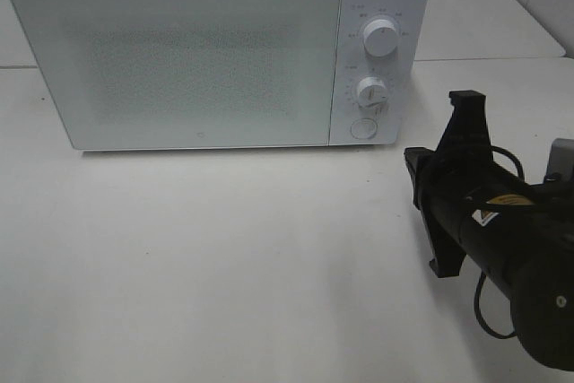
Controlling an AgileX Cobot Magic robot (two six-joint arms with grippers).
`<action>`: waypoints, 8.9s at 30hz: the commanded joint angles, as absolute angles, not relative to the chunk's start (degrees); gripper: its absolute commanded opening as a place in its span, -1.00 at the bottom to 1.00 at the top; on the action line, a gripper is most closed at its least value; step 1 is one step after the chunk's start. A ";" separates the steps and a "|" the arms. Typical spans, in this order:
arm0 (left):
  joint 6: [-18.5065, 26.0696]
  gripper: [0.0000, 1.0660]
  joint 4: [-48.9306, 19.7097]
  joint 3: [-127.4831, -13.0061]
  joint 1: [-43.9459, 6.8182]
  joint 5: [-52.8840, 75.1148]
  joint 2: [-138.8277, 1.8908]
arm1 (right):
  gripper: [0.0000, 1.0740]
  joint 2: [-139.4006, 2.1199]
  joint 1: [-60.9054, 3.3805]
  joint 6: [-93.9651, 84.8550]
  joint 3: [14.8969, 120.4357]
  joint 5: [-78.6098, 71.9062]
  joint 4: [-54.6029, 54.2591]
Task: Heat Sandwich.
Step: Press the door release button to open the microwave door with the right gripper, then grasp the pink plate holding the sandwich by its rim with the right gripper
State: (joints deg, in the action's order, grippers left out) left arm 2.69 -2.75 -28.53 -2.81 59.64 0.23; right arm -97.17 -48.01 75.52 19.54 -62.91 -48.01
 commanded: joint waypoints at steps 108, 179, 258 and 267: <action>2.18 0.90 -2.86 -28.36 -2.64 59.47 1.55 | -0.96 -123.59 -30.02 69.10 60.96 -67.04 -41.42; 2.18 0.90 -2.86 -28.36 -2.64 59.47 1.55 | -0.94 -105.54 -33.52 57.81 41.83 -35.24 -40.62; 2.18 0.90 -2.86 -28.36 -2.64 59.47 1.55 | 0.78 -86.75 -33.35 -73.22 41.60 30.14 -15.58; 2.18 0.90 -2.86 -28.36 -2.64 59.47 1.55 | 0.76 -87.03 -33.35 -72.88 46.64 30.14 -12.83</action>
